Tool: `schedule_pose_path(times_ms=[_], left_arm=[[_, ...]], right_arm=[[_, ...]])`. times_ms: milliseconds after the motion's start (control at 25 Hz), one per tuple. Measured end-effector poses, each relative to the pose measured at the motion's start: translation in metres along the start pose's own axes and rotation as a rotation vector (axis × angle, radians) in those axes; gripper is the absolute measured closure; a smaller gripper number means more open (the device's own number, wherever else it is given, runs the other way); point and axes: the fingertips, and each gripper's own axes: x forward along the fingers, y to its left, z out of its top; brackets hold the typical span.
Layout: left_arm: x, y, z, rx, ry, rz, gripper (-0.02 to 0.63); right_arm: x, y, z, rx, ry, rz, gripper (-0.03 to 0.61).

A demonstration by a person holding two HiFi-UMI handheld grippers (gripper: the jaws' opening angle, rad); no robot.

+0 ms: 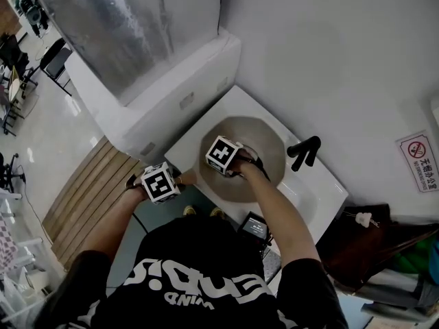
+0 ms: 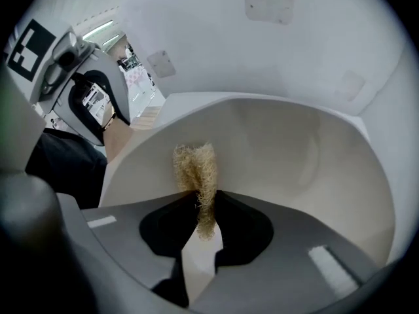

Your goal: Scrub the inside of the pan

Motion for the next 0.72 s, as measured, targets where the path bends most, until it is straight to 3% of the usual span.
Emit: schedule_pose_path(times_ms=[280,720], left_arm=[[-0.003,-0.003,-0.001,-0.015,0.007,-0.007,0.453],[-0.002,-0.001,0.001,-0.008,0.001,-0.009,0.453]], right_arm=[[-0.001,-0.046,0.008,0.049,-0.047,-0.144,0.505],[-0.011,-0.104,-0.031,0.032,0.049,-0.341,0.505]])
